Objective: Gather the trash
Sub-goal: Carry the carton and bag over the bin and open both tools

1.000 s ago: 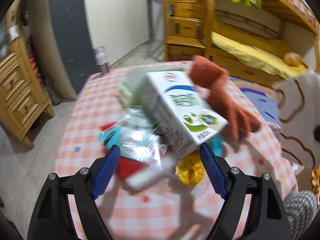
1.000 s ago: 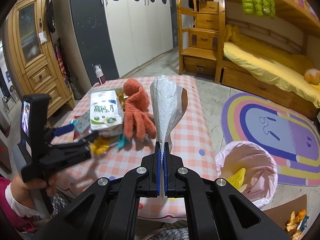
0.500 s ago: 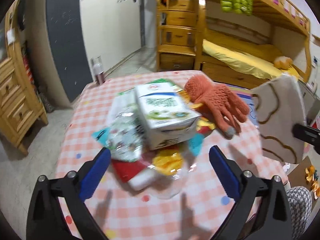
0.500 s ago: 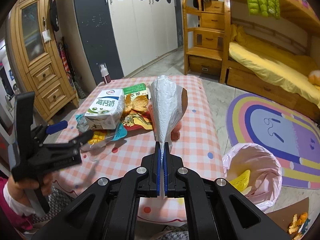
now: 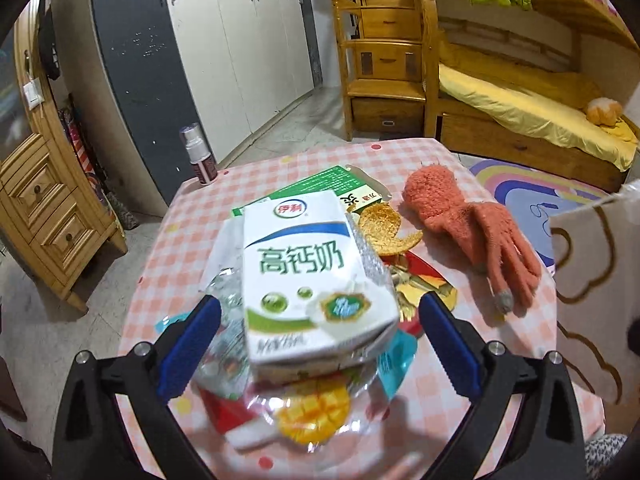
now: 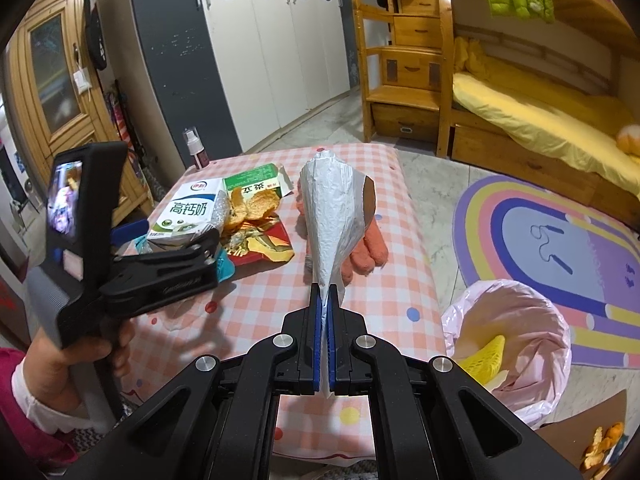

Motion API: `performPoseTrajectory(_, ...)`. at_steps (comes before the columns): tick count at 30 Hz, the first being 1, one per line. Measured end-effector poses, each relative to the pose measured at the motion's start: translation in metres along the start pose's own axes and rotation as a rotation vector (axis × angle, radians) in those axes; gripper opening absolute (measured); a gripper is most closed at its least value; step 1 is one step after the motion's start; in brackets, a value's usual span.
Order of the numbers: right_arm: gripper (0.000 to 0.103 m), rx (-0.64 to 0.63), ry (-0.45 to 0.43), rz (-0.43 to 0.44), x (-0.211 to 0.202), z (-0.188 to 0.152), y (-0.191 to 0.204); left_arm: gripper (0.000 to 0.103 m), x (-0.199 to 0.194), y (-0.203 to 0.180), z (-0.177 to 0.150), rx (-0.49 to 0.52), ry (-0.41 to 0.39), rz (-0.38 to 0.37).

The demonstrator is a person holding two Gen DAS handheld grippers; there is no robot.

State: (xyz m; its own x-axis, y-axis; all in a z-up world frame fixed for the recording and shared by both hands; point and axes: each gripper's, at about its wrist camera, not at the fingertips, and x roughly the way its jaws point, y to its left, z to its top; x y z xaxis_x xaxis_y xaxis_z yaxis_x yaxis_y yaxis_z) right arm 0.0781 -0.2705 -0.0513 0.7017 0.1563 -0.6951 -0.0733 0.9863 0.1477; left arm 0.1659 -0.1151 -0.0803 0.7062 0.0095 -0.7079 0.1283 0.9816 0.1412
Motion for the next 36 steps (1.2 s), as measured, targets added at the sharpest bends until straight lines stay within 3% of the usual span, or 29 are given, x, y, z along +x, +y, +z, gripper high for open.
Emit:
performPoseTrajectory(1, 0.002, 0.001, 0.0, 0.0, 0.0, 0.0, 0.0, 0.079, 0.001, 0.0, 0.0, 0.004, 0.003, -0.008)
performPoseTrajectory(2, 0.002, 0.0, 0.0, 0.001, -0.001, 0.0, 0.001, 0.077, 0.002, 0.001, 0.001, 0.008, 0.007, -0.019)
performPoseTrajectory(6, 0.002, -0.001, -0.011, 0.006, -0.007, -0.001, 0.005, 0.074, -0.011, 0.014, -0.003, -0.009, -0.011, -0.09)
performPoseTrajectory(11, 0.002, 0.014, -0.052, 0.014, -0.021, 0.0, 0.004, 0.074, -0.061, 0.03, -0.012, -0.04, -0.099, -0.239)
performPoseTrajectory(19, 0.002, 0.058, -0.111, -0.015, -0.057, -0.006, -0.006, 0.074, -0.109, 0.008, -0.022, -0.014, -0.149, -0.388)
performPoseTrajectory(27, 0.002, 0.162, -0.125, -0.126, -0.088, -0.028, -0.054, 0.074, -0.126, -0.067, -0.024, 0.149, -0.181, -0.511)
performPoseTrajectory(36, 0.002, 0.275, -0.103, -0.275, -0.097, -0.05, -0.131, 0.075, -0.112, -0.169, -0.016, 0.3, -0.163, -0.652)
